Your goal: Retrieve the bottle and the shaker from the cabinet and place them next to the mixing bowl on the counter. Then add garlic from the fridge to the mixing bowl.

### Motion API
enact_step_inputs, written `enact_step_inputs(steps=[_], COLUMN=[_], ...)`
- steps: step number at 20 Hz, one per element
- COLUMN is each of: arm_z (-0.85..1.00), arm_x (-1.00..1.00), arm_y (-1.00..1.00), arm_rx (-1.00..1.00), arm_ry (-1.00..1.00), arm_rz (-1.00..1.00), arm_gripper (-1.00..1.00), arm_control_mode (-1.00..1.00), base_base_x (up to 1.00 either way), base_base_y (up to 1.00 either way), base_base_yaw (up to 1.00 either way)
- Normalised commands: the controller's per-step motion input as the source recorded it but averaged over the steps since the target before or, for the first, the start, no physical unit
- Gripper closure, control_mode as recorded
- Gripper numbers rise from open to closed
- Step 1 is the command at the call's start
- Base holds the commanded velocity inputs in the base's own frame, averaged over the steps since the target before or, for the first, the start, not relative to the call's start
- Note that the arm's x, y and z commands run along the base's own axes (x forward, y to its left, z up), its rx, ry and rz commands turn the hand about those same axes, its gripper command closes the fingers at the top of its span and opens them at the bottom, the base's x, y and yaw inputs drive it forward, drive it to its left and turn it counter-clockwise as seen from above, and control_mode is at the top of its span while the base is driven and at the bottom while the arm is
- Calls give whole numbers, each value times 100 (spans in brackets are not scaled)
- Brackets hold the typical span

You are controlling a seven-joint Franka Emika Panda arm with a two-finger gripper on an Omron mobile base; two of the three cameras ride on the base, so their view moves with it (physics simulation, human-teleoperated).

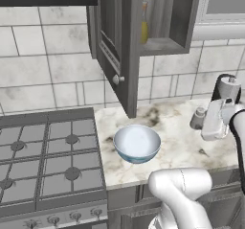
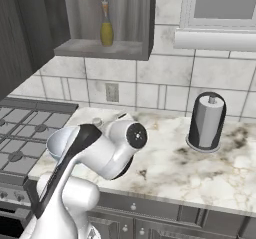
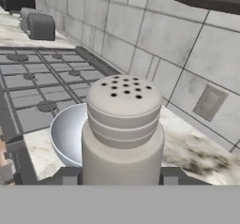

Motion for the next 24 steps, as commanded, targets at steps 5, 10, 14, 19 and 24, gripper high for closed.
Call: enact_step_inputs(steps=[5,10,14,19,24], arm_z=[-5,5,7,0,-10], arm_x=[7,11,38,53,54], arm_y=[1,0,1,5,0], arm_rx=[-3,-2,-9,-9,-3], arm_ry=[-10,-5,13,18,11], arm_rz=[32,35,5,-4,-13], arm_gripper=[100,100,100,100,100], arm_control_mode=[-100,-100,-100,-100,-100], base_base_x=[0,0,0,0,0], base_base_y=[0,0,0,0,0], base_base_yaw=[0,0,0,0,0])
